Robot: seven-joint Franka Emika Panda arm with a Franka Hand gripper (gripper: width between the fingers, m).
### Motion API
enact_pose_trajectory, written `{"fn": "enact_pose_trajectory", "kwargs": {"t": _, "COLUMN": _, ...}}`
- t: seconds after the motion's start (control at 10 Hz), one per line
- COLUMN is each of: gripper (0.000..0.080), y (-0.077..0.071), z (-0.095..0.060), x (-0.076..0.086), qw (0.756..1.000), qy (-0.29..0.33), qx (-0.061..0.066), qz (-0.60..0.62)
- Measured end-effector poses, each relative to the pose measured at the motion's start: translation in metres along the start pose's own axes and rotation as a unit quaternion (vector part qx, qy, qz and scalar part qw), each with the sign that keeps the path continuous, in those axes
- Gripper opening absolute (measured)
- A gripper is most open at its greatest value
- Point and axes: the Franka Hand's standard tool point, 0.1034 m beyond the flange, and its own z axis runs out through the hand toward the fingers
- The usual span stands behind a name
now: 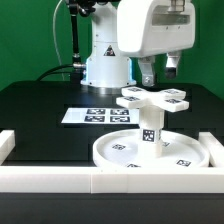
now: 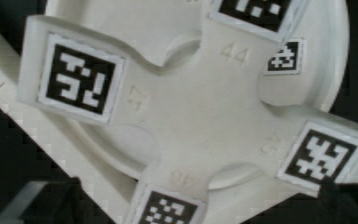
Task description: Assemble round table
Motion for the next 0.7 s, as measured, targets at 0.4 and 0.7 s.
{"fn": "enact_pose_trajectory", "kwargs": {"t": 0.4, "gripper": 0.0649, "y": 0.0, "z": 0.005, "x": -0.005, "qw": 0.991, "qy": -0.003, "qx": -0.007, "qz": -0.13}}
{"fn": "enact_pose_trajectory", "kwargs": {"t": 0.7, "gripper": 0.0649, "y": -0.003, "z": 0.015, "x": -0.008, "qw": 0.99, "qy": -0.004, "qx": -0.008, "qz": -0.14}}
